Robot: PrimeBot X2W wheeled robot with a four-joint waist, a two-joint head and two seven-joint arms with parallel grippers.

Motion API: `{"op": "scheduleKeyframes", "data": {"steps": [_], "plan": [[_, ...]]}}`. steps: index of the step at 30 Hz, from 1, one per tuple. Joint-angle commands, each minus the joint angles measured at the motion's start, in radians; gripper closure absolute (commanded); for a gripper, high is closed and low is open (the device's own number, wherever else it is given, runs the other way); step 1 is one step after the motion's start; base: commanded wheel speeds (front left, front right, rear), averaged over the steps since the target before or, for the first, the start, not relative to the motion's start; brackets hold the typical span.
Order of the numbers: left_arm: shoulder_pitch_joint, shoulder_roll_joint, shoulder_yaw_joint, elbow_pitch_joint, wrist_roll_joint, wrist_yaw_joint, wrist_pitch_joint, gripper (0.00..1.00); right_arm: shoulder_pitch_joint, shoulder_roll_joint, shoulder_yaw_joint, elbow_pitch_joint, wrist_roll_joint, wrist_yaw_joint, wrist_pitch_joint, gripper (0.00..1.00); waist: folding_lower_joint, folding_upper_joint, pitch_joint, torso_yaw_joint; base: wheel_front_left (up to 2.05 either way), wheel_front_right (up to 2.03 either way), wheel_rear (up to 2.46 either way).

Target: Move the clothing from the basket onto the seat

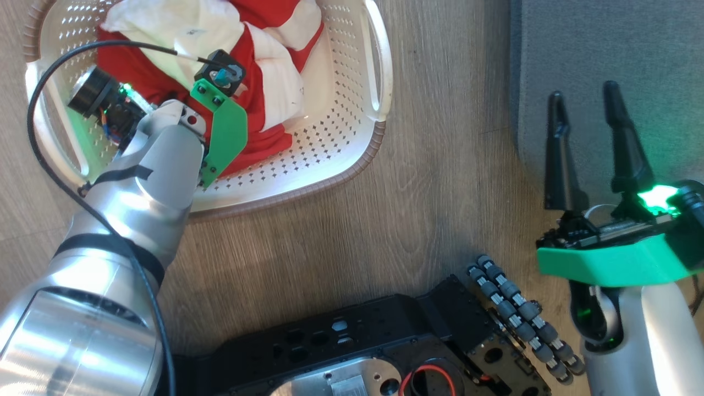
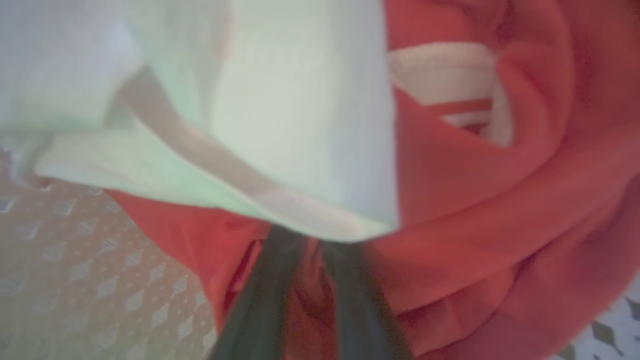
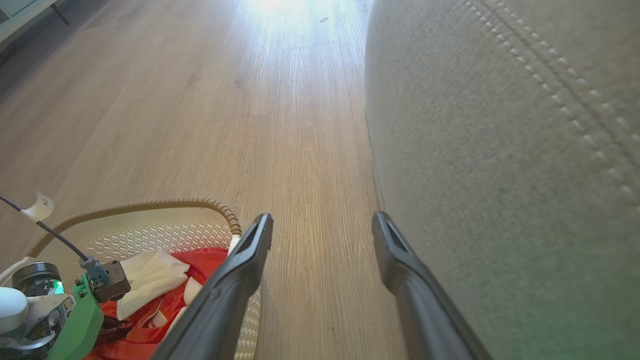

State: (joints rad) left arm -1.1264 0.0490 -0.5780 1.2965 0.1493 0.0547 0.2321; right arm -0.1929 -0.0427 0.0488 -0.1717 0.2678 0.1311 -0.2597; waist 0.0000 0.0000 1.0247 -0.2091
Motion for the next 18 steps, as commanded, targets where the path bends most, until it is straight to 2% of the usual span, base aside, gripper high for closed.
{"op": "scheduleKeyframes", "data": {"steps": [1,5,13,18], "plan": [[0.015,0.026,0.013,-0.006,-0.004,-0.004,-0.001,1.0,0.046,-0.008,0.033,-0.03,0.005,0.0,-0.002,0.0,0.0,0.0,0.002,0.003,0.0,0.0,0.0],[0.012,0.027,0.011,-0.006,-0.016,-0.016,-0.005,1.0,0.035,-0.008,0.038,-0.034,0.004,0.0,-0.002,0.0,0.0,0.0,0.005,0.007,0.0,0.0,0.0],[0.009,0.038,0.01,-0.006,-0.037,-0.007,-0.03,1.0,-0.021,-0.008,0.045,-0.003,0.0,0.0,-0.002,0.0,0.0,0.0,-0.016,0.004,0.0,0.0,0.0],[0.048,0.034,0.023,-0.006,-0.074,-0.008,-0.072,1.0,-0.07,-0.008,0.04,0.034,-0.001,0.0,-0.002,0.0,0.0,0.0,-0.095,0.015,0.0,0.0,0.0]]}}
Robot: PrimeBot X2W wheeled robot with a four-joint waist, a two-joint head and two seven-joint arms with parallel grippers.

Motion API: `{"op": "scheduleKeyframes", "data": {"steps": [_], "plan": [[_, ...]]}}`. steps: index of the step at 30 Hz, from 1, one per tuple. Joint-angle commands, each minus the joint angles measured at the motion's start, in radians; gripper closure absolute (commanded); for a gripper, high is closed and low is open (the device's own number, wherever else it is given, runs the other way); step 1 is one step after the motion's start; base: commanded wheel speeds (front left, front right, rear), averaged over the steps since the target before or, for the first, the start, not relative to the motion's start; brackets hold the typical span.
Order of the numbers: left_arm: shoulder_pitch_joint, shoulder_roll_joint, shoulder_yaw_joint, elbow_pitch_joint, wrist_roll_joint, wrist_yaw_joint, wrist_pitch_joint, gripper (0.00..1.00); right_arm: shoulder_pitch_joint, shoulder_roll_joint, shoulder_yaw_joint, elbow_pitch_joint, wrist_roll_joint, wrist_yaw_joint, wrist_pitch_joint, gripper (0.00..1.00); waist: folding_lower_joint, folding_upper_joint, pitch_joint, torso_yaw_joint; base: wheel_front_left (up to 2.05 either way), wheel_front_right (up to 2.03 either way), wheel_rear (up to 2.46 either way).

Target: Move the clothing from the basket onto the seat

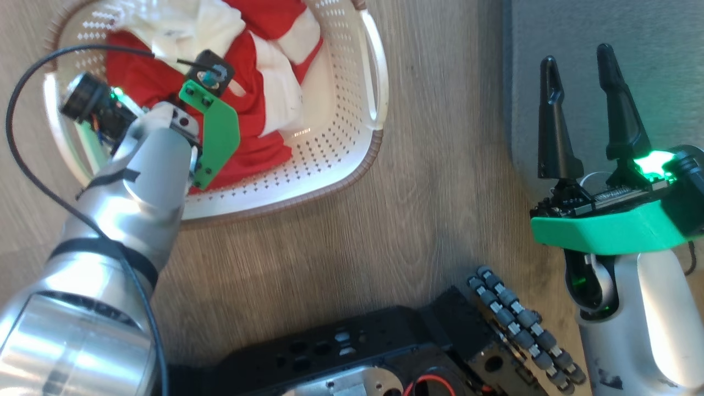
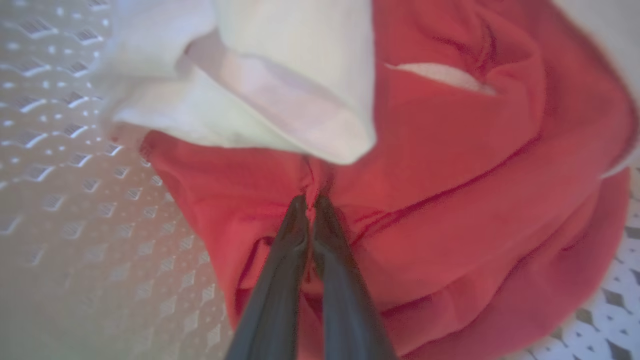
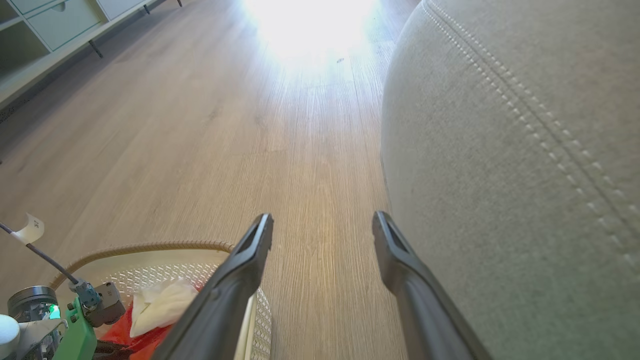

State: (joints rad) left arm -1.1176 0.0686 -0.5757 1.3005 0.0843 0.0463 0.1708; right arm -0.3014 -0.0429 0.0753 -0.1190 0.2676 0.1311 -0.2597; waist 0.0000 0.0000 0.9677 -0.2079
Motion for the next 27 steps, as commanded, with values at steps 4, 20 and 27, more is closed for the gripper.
{"op": "scheduleKeyframes", "data": {"steps": [4,20,27], "plan": [[0.084,-0.005,0.031,-0.01,-0.046,-0.005,-0.047,1.0,0.027,-0.007,0.0,0.019,-0.02,0.0,-0.002,0.0,0.0,0.0,-0.119,0.043,0.0,0.0,0.0],[0.299,-0.018,-0.01,-0.089,-0.212,0.056,-0.288,1.0,0.046,-0.007,0.009,0.148,-0.035,0.0,-0.002,0.0,0.0,0.0,-0.477,0.101,0.0,0.0,0.0],[0.386,-0.018,-0.06,-0.153,-0.324,0.087,-0.389,1.0,0.092,-0.007,0.009,0.205,-0.032,0.0,-0.002,0.0,0.0,0.0,-0.65,0.119,0.0,0.0,0.0]]}}
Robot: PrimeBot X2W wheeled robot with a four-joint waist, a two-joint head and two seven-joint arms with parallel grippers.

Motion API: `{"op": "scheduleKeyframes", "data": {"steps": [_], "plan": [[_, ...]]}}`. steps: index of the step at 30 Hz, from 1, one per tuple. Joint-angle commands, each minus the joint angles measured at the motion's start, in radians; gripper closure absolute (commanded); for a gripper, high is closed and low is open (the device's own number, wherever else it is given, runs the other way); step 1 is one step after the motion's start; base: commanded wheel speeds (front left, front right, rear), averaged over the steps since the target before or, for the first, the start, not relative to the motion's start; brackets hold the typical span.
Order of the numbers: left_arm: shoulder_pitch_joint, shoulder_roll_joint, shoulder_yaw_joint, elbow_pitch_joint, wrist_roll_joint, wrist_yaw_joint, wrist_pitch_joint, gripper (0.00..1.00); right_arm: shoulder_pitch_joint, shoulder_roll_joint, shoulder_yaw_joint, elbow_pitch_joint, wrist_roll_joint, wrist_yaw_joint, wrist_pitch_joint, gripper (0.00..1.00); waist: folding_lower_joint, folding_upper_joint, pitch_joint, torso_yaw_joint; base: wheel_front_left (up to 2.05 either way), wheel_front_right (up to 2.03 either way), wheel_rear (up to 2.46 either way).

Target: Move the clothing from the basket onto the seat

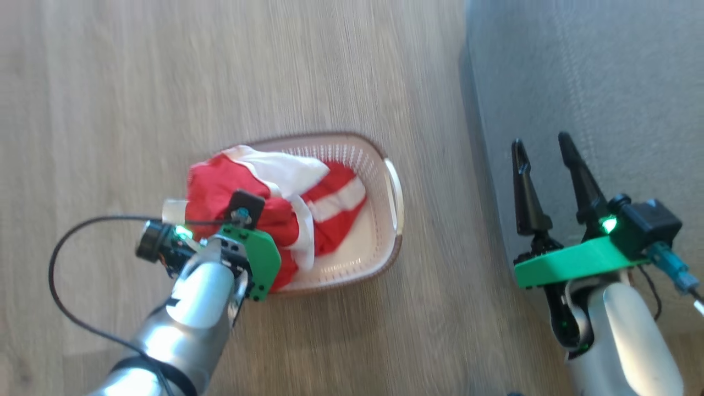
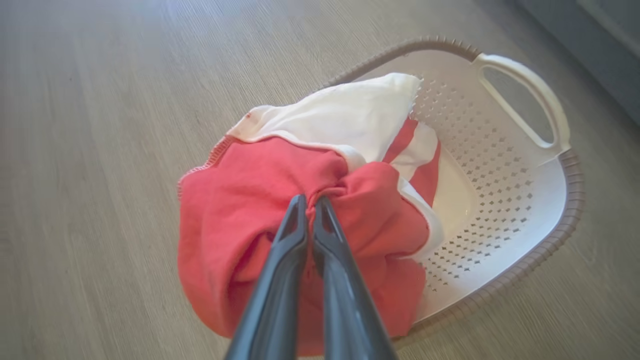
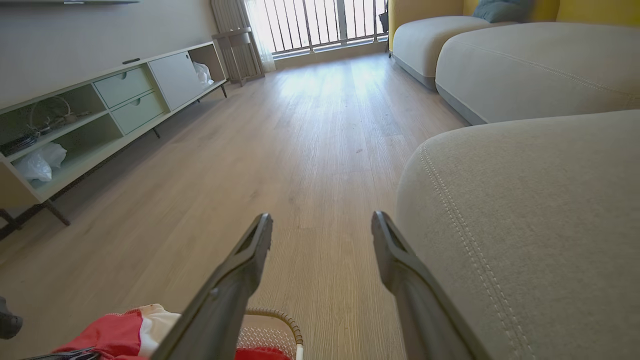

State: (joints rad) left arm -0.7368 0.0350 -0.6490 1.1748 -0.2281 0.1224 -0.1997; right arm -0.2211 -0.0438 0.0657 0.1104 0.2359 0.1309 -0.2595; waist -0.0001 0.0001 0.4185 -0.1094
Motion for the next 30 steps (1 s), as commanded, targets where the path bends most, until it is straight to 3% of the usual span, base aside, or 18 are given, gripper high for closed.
{"op": "scheduleKeyframes", "data": {"steps": [1,7,13,22,30], "plan": [[0.014,0.015,0.004,-0.04,-0.026,0.016,-0.029,1.0,0.019,-0.006,0.019,-0.019,0.001,0.0,-0.002,0.0,0.0001,-0.0001,-0.122,0.025,0.0,0.0,0.0],[0.049,0.015,-0.049,-0.123,-0.093,0.035,-0.059,1.0,0.06,-0.006,0.009,0.025,0.021,0.0,-0.002,0.0,0.0001,-0.0001,-0.229,0.052,0.0,0.0,0.0],[0.05,0.015,-0.052,-0.236,-0.094,0.069,-0.062,1.0,0.089,-0.006,0.016,0.048,0.026,0.0,-0.002,0.0,0.0001,-0.0001,-0.293,0.07,0.0,0.0,0.0],[0.101,0.018,0.076,-0.517,-0.061,0.102,-0.062,1.0,0.145,-0.006,0.036,0.078,0.038,0.0,-0.002,0.0,0.0001,-0.0001,-0.412,0.078,0.0,0.0,0.0],[0.175,0.02,0.201,-0.779,-0.015,0.097,-0.062,1.0,0.166,-0.006,0.039,0.07,0.053,0.0,-0.002,0.0,0.0001,-0.0001,-0.442,0.091,0.0,0.0,0.0]]}}
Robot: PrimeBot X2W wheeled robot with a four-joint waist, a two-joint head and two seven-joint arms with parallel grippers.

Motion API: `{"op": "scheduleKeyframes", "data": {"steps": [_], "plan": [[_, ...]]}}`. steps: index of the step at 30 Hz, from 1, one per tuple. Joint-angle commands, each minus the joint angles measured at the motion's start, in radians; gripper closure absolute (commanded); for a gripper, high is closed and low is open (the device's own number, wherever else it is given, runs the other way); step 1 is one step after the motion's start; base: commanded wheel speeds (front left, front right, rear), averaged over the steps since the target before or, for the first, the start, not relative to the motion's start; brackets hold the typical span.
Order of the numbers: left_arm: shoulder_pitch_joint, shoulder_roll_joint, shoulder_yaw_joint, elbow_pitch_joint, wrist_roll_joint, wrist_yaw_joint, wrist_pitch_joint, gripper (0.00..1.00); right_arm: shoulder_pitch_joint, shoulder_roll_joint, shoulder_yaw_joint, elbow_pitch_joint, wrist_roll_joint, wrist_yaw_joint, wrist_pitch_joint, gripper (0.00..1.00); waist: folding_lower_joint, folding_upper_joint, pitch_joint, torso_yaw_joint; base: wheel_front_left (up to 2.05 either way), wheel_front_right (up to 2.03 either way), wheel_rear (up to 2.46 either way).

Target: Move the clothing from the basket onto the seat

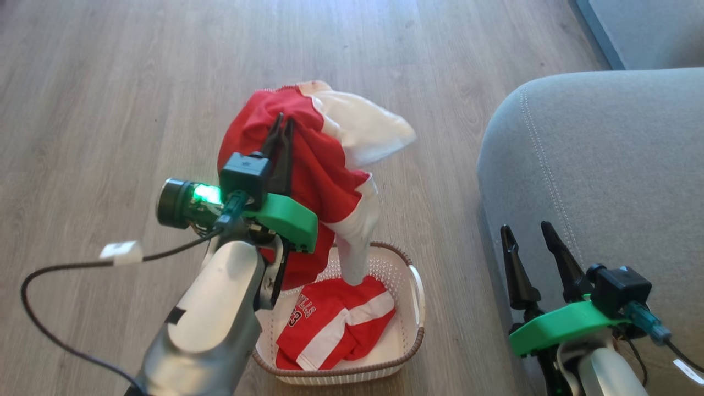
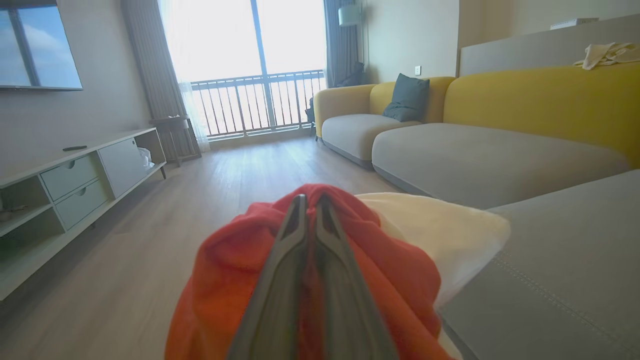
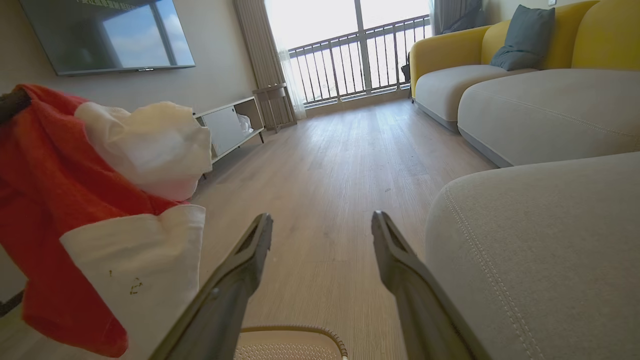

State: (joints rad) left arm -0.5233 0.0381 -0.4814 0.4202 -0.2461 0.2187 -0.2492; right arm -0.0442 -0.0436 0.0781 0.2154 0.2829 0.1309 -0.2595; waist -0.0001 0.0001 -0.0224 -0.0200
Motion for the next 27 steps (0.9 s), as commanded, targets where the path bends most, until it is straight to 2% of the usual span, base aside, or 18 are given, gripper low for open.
{"op": "scheduleKeyframes", "data": {"steps": [1,11,16,20,27], "plan": [[-0.029,0.017,0.048,-0.052,0.01,-0.002,-0.012,1.0,-0.008,-0.007,0.027,-0.036,0.006,0.0,-0.002,0.0,0.0001,-0.0001,-0.003,0.004,0.0,0.0,0.0],[0.0,0.013,0.118,-0.301,0.011,-0.041,-0.013,1.0,0.01,-0.007,0.035,-0.034,0.005,0.0,-0.002,0.0,0.0001,-0.0001,-0.019,0.025,0.0,0.0,0.0],[-0.014,0.012,0.096,-0.476,0.029,-0.065,-0.013,1.0,0.011,-0.007,0.038,-0.034,0.004,0.0,-0.002,0.0,0.0001,-0.0001,-0.018,0.03,0.0,0.0,0.0],[-0.016,0.012,0.083,-0.561,-0.004,-0.046,-0.013,1.0,0.014,-0.007,0.044,-0.03,0.0,0.0,-0.002,0.0,0.0001,-0.0001,-0.02,0.031,0.0,0.0,0.0],[-0.037,0.012,0.059,-0.626,-0.02,-0.031,-0.013,1.0,0.012,-0.007,0.057,-0.028,0.004,0.0,-0.002,0.0,0.0001,-0.0001,-0.025,0.018,0.0,0.0,0.0]]}}
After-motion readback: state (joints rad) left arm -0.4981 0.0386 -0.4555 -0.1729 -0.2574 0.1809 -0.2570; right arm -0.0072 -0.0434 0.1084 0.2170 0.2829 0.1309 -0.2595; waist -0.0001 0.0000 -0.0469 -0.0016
